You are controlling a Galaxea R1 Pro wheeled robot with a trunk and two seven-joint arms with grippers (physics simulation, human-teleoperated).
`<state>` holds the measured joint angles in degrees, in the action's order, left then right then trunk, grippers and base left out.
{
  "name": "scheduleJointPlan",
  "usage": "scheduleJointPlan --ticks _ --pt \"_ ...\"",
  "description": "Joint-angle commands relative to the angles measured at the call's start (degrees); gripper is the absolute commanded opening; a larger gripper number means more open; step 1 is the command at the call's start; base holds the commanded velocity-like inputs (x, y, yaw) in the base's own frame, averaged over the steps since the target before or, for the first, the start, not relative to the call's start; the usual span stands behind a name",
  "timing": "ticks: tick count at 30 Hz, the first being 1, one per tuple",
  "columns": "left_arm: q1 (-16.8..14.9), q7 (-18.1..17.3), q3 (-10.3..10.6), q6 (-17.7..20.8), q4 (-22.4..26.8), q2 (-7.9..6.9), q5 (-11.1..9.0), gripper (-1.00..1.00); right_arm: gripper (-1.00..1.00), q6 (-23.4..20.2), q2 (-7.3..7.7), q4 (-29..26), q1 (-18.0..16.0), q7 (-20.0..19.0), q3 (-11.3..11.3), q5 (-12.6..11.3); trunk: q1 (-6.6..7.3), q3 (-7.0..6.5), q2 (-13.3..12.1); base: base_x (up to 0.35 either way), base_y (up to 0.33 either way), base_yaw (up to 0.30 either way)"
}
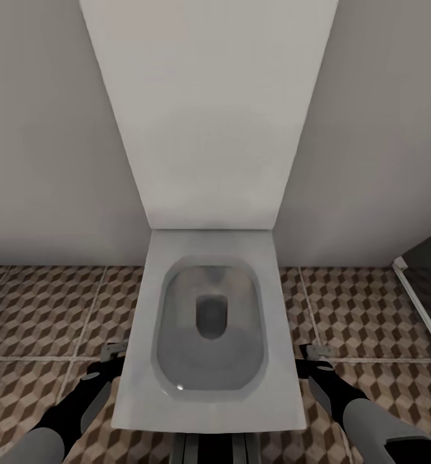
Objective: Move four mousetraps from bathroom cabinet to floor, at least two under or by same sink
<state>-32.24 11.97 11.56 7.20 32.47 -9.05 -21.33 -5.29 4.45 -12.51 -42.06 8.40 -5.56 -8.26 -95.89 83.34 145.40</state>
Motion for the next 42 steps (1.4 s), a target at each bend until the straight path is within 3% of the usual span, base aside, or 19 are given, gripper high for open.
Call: scheduleJointPlan --ticks 1,13,31,42 --pt "0.0 0.5 0.5 0.3 0.1 -0.09 -0.3 -1.0 -1.0 -0.3 0.03 -0.1 0.0 0.3 -0.5 -0.6 -0.01 0.26 0.0 0.0 0.0 0.0" --pt "0.0 0.5 0.5 0.3 0.1 -0.2 -0.3 -1.0 -1.0 -0.3 0.03 -0.1 0.0 0.3 -0.5 -0.6 -0.32 2.92 0.2 0.0 0.0 0.0" --pt "0.0 0.5 0.5 0.2 0.2 -0.27 -0.3 -1.0 -1.0 0.2 0.07 -0.1 0.0 0.3 -0.5 -0.5 -0.32 2.92 0.2 0.0 0.0 0.0" --pt "0.0 0.4 -2.3 0.2 0.2 -0.11 -0.2 -1.0 -1.0 3.7 0.04 0.8 0.0 0.3 -0.5 -0.5 -0.32 2.92 0.2 0.0 0.0 0.0"
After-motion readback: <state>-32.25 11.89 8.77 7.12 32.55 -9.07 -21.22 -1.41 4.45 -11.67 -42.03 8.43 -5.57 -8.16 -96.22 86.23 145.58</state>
